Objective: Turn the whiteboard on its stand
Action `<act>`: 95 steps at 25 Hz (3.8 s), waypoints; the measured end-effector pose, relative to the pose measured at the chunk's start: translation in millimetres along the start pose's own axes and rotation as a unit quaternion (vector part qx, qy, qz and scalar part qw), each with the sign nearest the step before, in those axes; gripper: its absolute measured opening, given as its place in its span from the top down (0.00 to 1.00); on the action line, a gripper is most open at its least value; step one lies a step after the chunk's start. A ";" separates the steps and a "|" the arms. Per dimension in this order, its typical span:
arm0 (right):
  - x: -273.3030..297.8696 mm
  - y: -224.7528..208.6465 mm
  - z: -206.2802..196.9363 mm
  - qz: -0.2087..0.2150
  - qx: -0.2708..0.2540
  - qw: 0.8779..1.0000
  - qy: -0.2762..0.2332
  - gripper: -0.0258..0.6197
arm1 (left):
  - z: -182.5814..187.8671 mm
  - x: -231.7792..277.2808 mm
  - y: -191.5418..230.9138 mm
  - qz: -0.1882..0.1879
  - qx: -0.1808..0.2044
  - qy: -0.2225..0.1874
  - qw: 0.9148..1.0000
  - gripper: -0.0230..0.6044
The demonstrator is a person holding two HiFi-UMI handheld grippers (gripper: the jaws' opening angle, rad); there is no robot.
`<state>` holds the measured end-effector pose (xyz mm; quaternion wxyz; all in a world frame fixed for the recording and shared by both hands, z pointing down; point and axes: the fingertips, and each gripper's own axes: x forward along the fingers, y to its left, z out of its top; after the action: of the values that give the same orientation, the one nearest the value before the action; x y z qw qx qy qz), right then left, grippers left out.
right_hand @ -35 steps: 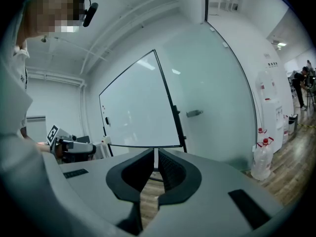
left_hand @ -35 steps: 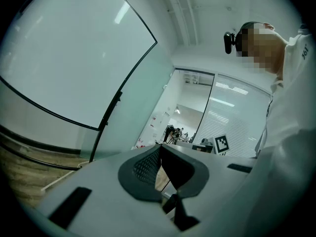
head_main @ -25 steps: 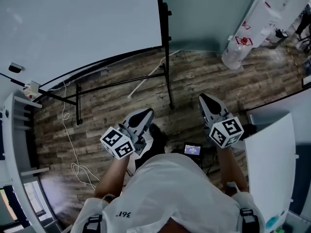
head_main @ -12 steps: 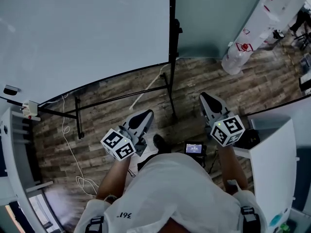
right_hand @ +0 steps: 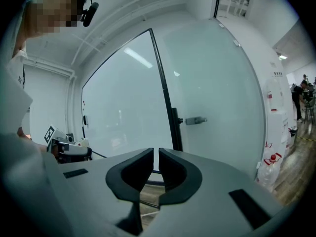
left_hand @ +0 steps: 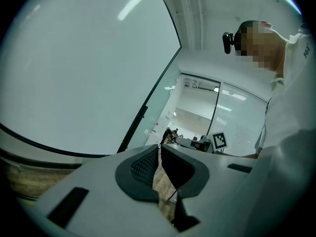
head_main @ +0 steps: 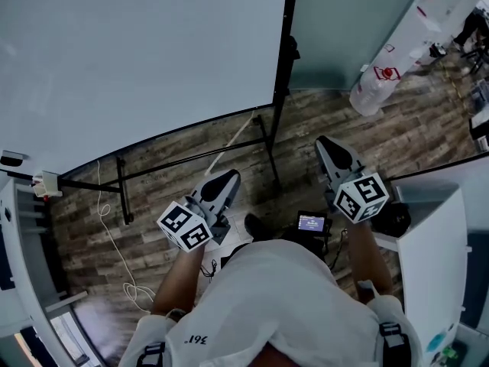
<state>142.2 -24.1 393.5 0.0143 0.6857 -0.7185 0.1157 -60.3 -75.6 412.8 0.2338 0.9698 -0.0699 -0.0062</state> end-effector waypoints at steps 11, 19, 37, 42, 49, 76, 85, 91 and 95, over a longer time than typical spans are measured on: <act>33.3 -42.8 9.9 0.037 -0.014 0.999 0.005 0.82 | 9.6 38.9 7.8 0.017 0.015 -0.010 1.000 0.95; 73.7 -80.2 38.8 0.094 -0.045 0.995 0.007 0.79 | 25.2 79.6 12.6 0.054 0.031 -0.031 0.998 0.92; 168.2 -89.5 80.5 0.246 -0.138 0.959 0.024 0.58 | 34.4 128.4 27.9 0.102 0.042 -0.039 0.993 0.90; 187.2 -77.5 95.0 0.283 -0.152 0.947 0.017 0.55 | 29.3 125.5 29.6 0.106 0.042 -0.035 0.993 0.90; 208.1 -72.4 94.7 0.300 -0.154 0.941 0.030 0.56 | 27.5 120.0 34.8 0.113 0.039 -0.035 0.992 0.90; 248.3 -44.1 87.7 0.316 -0.154 0.935 0.054 0.65 | 9.5 78.3 65.4 0.170 -0.003 -0.048 0.984 0.90; 256.2 -33.2 86.0 0.323 -0.148 0.933 0.063 0.65 | 11.9 81.0 66.3 0.167 -0.002 -0.045 0.985 0.90; 266.0 -20.4 84.7 0.329 -0.145 0.931 0.064 0.65 | 11.1 74.6 68.4 0.172 -0.003 -0.043 0.984 0.90; 273.3 -10.4 82.7 0.332 -0.143 0.930 0.063 0.65 | 8.2 70.9 71.9 0.175 -0.007 -0.044 0.984 0.90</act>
<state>147.7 -308.2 363.5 0.1182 0.3899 -0.9117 0.0522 0.1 -152.4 439.7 0.2344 0.9397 -0.2489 -0.0085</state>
